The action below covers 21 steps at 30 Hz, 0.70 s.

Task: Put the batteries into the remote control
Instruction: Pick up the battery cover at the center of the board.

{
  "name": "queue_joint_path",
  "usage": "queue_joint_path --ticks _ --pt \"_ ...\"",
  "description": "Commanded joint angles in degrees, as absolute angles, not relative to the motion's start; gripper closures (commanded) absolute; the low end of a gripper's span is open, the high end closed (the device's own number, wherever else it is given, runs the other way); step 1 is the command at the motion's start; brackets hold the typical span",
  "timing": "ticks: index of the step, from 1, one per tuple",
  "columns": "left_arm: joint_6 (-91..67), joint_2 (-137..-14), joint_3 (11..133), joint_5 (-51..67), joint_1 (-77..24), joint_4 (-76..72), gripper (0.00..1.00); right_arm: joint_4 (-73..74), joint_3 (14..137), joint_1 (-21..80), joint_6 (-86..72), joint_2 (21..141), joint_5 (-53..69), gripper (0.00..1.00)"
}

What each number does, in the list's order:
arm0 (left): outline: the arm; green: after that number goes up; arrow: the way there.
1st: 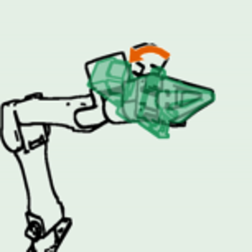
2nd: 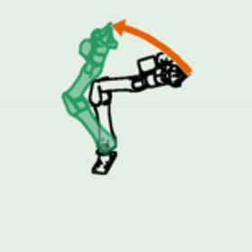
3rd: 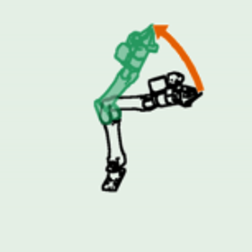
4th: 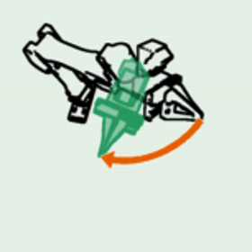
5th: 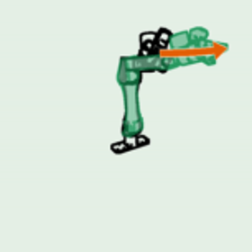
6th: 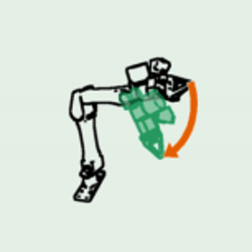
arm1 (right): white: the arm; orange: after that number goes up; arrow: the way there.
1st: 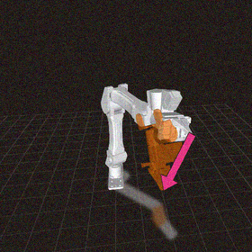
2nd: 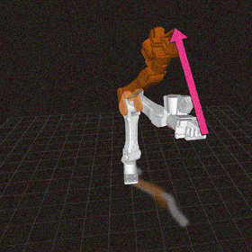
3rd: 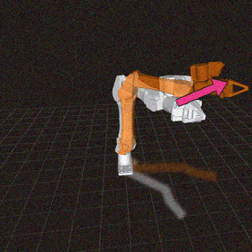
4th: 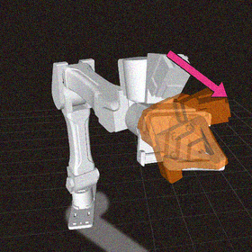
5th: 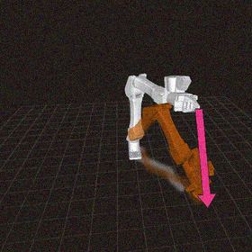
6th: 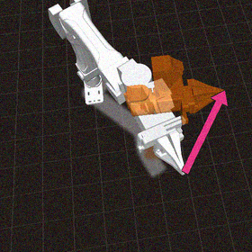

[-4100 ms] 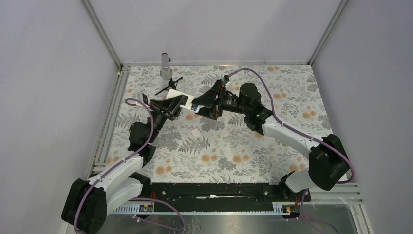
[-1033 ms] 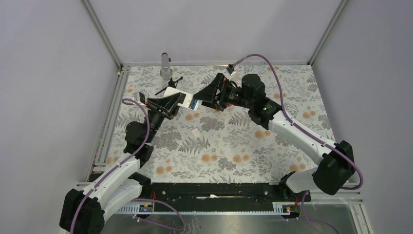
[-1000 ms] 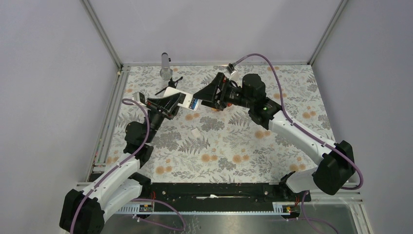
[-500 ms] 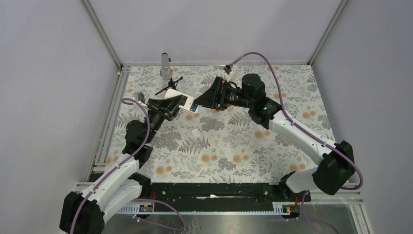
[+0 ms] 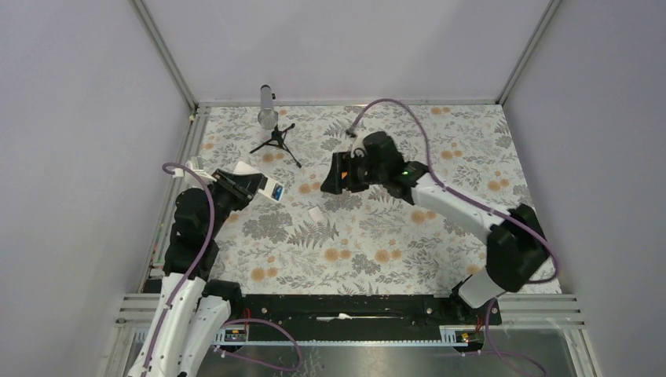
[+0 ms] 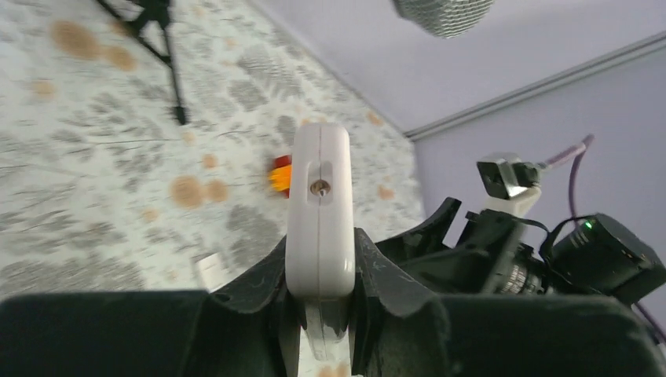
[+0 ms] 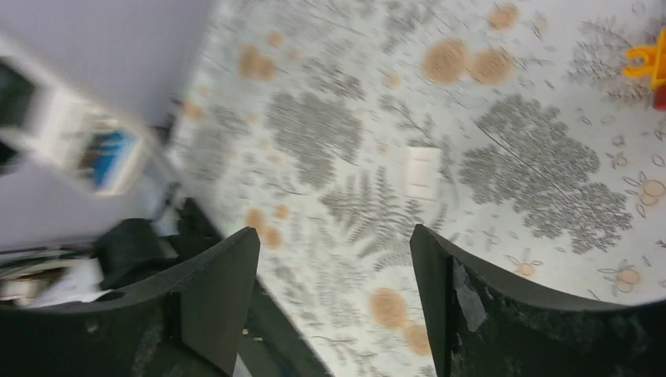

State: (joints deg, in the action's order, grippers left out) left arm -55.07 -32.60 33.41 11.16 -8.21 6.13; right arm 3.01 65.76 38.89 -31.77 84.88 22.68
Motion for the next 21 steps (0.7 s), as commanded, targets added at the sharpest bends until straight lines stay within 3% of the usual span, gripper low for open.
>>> queue_joint_path --ticks 1,7,15,21 --pt "-43.0 -29.5 40.6 3.4 -7.2 23.6 1.00 12.0 71.8 45.5 -17.6 95.1 9.1 0.28" --pt "-41.9 -27.9 44.5 -4.3 -6.9 31.0 1.00 18.5 83.3 53.5 -17.9 109.6 -3.3 0.47" --pt "-42.5 -26.5 44.2 -5.0 -6.3 31.8 1.00 24.4 93.8 57.1 -17.0 120.2 -8.3 0.48" --pt "-43.5 -26.9 43.2 -2.9 -6.2 30.5 1.00 28.4 97.9 57.1 -18.0 124.4 -10.7 0.54"
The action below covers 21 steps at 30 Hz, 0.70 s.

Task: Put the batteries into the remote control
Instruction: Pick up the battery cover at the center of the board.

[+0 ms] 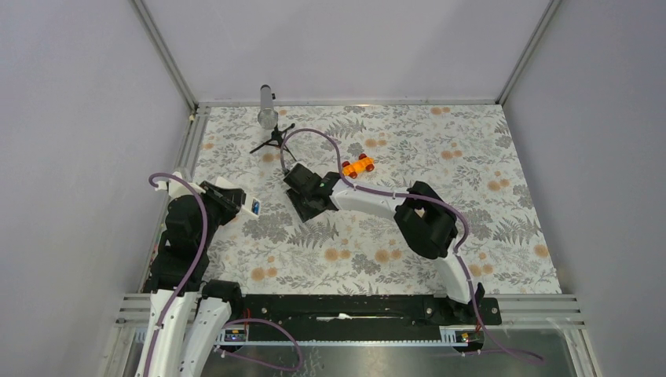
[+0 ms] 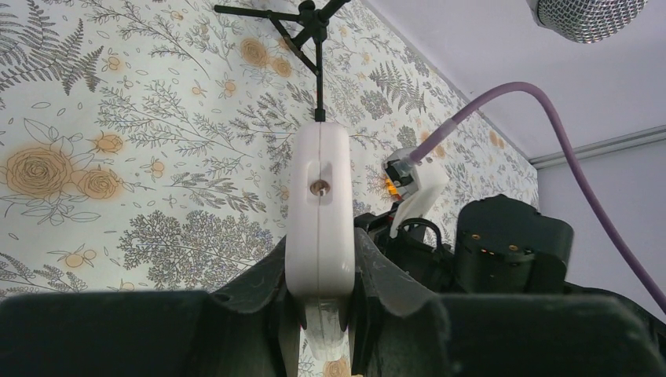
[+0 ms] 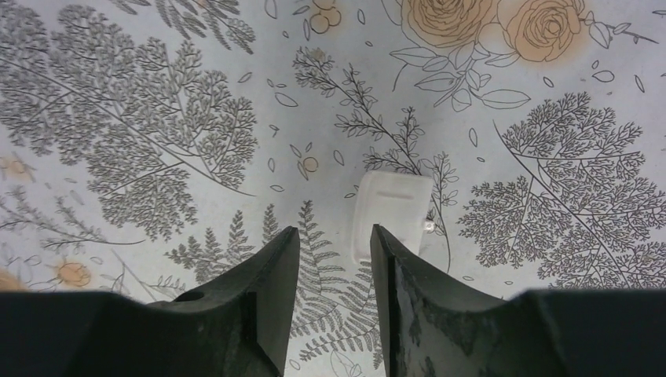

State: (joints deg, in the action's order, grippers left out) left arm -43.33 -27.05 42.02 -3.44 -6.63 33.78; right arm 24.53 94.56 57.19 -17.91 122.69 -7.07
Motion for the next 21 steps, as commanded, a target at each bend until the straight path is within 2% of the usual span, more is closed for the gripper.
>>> queue_joint_path --ticks 1,10,13,18,21 --pt "-43.4 -27.0 43.3 -2.6 -6.1 30.3 1.00 28.5 98.0 57.1 -18.0 124.6 -10.1 0.56" --pt "-43.5 -27.3 42.8 -0.9 -5.7 28.9 1.00 31.0 101.3 57.1 -18.2 128.6 -8.5 0.69" --pt "-43.7 -27.0 42.4 -0.6 -5.7 28.4 1.00 32.9 102.3 57.1 -19.4 129.5 -10.3 0.77" --pt "-44.4 -25.5 41.1 -0.3 -5.6 27.2 1.00 33.1 101.0 56.7 -20.9 128.9 -10.9 0.99" --pt "-45.1 -24.2 39.5 -0.3 -5.6 26.2 1.00 32.8 99.5 56.1 -22.1 126.5 -10.9 1.00"
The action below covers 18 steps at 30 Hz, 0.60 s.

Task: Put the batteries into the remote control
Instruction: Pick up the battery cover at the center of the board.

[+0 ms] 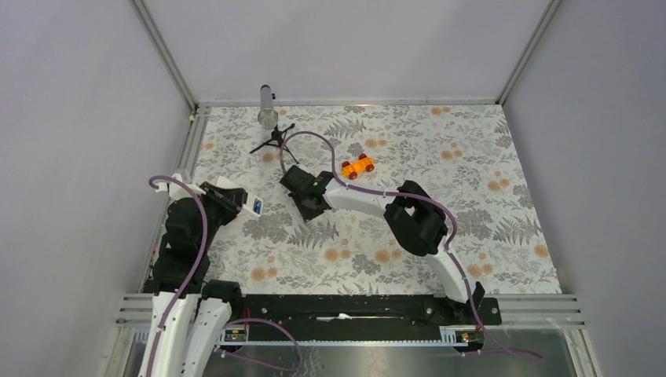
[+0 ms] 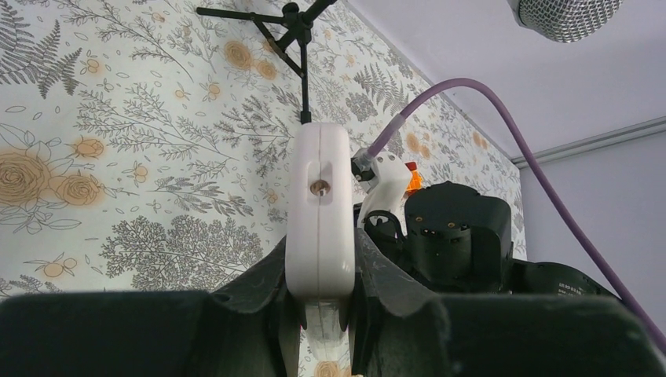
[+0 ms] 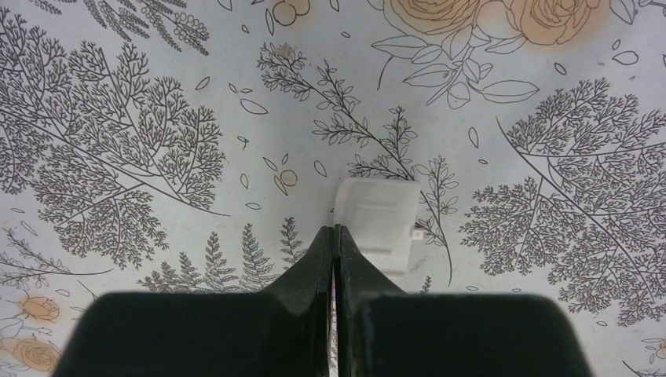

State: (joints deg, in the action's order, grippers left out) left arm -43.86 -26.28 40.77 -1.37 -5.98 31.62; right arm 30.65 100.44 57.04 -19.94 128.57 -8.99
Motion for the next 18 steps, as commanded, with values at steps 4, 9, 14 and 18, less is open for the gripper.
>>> queue_joint_path --ticks 4,9,14,18 --pt "-46.0 -22.6 36.6 2.3 -5.6 23.2 1.00 26.7 93.9 52.2 -26.9 119.5 0.5 1.00" --pt "-49.2 -22.4 32.7 6.0 -5.6 17.4 1.00 10.1 82.6 43.9 -40.1 108.8 26.0 1.00" --pt "-55.6 -24.8 31.6 9.6 -5.6 9.8 1.00 -4.3 76.0 40.0 -50.4 98.0 34.7 1.00" --pt "-62.5 -27.0 30.0 12.1 -5.7 -0.2 1.00 -22.1 68.8 38.1 -64.3 90.6 37.1 1.00"
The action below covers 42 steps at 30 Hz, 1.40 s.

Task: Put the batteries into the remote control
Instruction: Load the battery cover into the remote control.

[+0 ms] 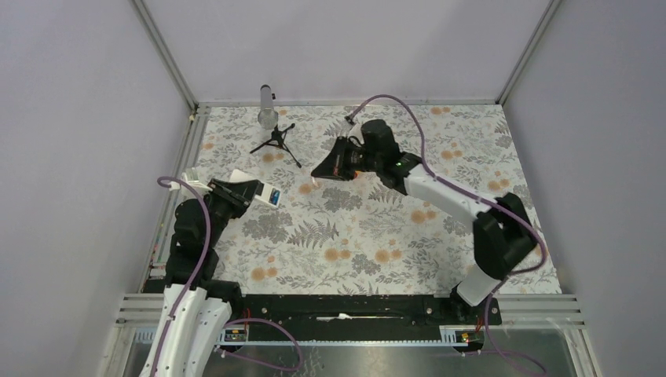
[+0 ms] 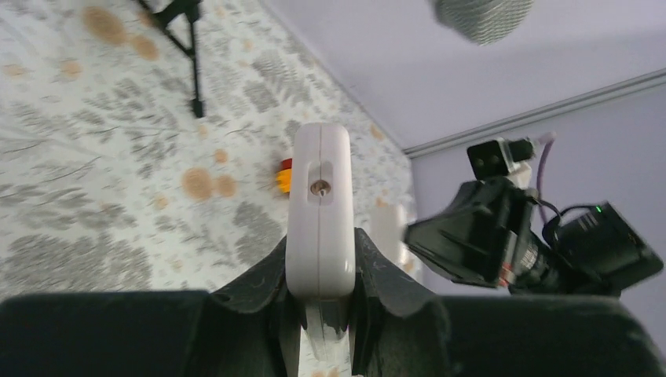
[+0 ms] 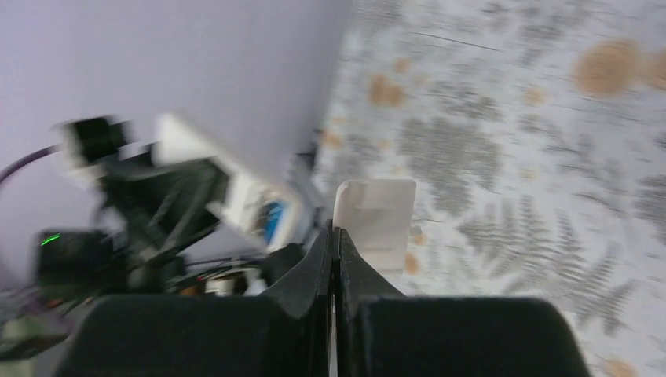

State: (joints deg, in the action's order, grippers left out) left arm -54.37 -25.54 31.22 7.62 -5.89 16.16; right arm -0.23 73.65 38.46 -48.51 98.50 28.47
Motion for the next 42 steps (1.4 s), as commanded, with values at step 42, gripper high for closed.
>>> queue_joint_path --ticks 42 --pt "-92.0 -30.5 23.2 -6.9 -17.6 -28.2 1.00 -50.0 67.6 49.0 -90.8 93.7 21.2 1.00"
